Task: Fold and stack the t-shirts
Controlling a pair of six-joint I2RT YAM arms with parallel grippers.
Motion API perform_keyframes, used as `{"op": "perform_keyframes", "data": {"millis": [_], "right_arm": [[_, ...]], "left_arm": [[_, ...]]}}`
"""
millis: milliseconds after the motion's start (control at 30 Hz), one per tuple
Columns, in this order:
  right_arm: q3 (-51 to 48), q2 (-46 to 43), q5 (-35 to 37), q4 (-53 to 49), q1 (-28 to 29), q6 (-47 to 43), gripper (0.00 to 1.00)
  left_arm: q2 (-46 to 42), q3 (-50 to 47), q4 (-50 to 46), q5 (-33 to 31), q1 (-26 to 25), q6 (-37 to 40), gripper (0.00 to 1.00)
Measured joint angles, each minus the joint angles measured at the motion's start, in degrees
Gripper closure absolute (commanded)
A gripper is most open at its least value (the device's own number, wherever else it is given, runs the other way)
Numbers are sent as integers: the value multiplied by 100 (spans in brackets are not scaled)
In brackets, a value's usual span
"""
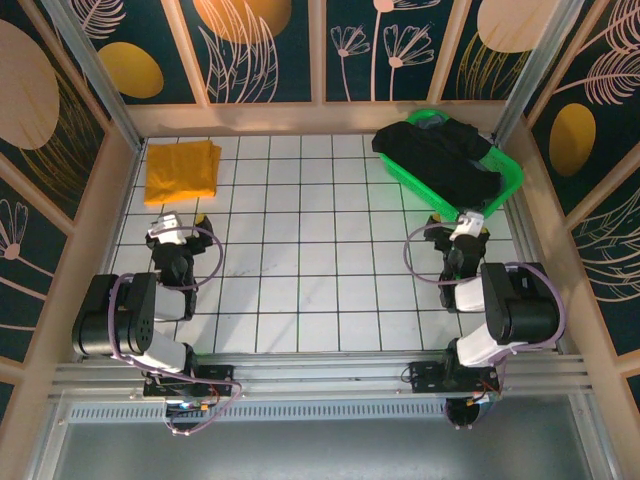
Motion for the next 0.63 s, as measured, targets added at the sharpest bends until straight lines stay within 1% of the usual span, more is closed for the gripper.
{"op": "perform_keyframes", "data": {"millis": [200, 633], "right_arm": [[-2, 7, -68, 164, -33, 4, 1], [-2, 7, -111, 197, -33, 2, 1]], "left_arm": [[0, 2, -9, -44, -11, 2, 1], [0, 2, -9, -87, -31, 44, 1]]}}
